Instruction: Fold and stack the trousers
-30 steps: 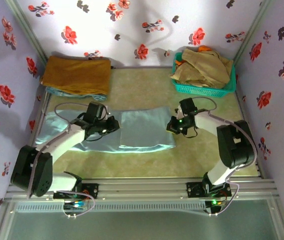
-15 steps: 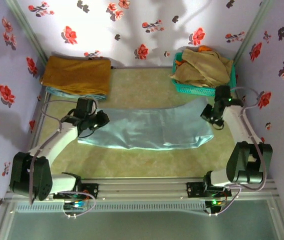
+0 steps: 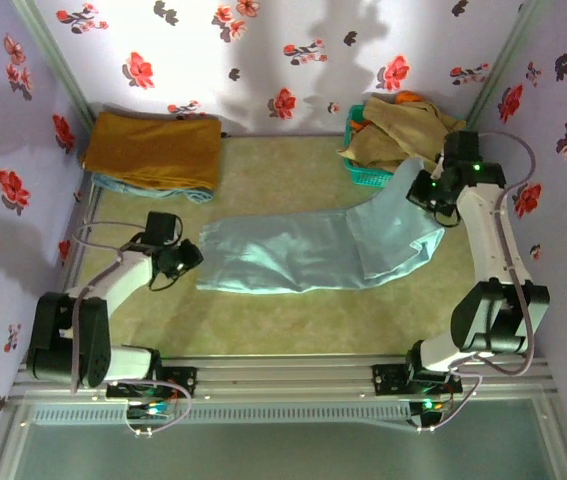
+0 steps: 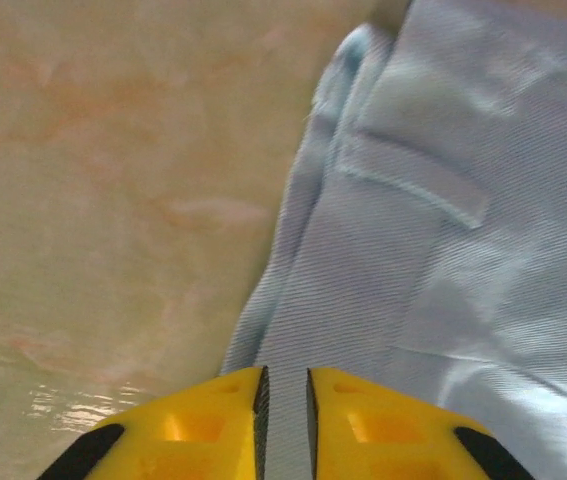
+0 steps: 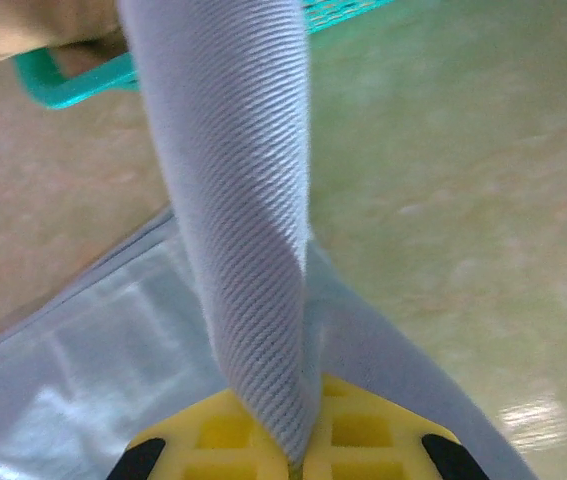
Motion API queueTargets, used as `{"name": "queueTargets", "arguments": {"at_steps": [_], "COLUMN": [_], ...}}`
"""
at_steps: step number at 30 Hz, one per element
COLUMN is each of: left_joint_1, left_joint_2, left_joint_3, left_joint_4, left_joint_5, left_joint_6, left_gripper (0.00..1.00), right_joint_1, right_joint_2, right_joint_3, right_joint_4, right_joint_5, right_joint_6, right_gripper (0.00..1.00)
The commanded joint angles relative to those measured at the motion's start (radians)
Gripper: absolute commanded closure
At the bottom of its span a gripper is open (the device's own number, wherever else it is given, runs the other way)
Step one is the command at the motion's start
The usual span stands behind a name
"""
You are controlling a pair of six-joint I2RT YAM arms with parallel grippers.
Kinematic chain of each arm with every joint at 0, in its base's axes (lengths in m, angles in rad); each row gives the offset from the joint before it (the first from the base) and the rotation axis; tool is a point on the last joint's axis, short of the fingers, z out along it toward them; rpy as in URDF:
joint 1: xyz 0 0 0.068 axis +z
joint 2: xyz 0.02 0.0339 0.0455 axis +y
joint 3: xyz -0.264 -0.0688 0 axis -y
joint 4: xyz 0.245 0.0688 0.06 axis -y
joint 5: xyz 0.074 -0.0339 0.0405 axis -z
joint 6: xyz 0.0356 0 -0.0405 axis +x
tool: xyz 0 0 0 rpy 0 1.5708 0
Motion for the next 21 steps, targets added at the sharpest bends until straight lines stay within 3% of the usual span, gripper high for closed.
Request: {"name": "queueTargets", "arguments": {"at_steps": [1, 9, 14, 21], "left_joint_1": [0.003, -0.012, -0.023, -0.026], "left_joint_2": [0.042, 0.053, 0.049, 0.051], "left_joint_3": [-0.041, -0.107, -0.130, -0.160], "left_joint_4": [0.044, 0.117, 0.144, 0.187], "left_joint_5": [0.026, 0.089, 0.093, 0.106], "left_joint_6": [0.027, 0.038, 0.039, 0.029], "left_gripper": [0.86, 1.00, 1.00, 1.00], "right_joint_1": [0.096, 0.420, 0.595, 0.772], "right_joint_2": [-0.035, -0.040, 0.034, 0.244], "right_joint_3": [0.059, 0.073, 0.144, 0.303], "right_joint_4": [0.028, 0.158, 0.215, 0.267], "right_joint_5": [-0.125, -0.064, 0.018, 0.034], "right_joint_6": [0.069, 0.290, 0.404, 0.480], "right_gripper": [1.00, 1.00, 1.00, 1.00]}}
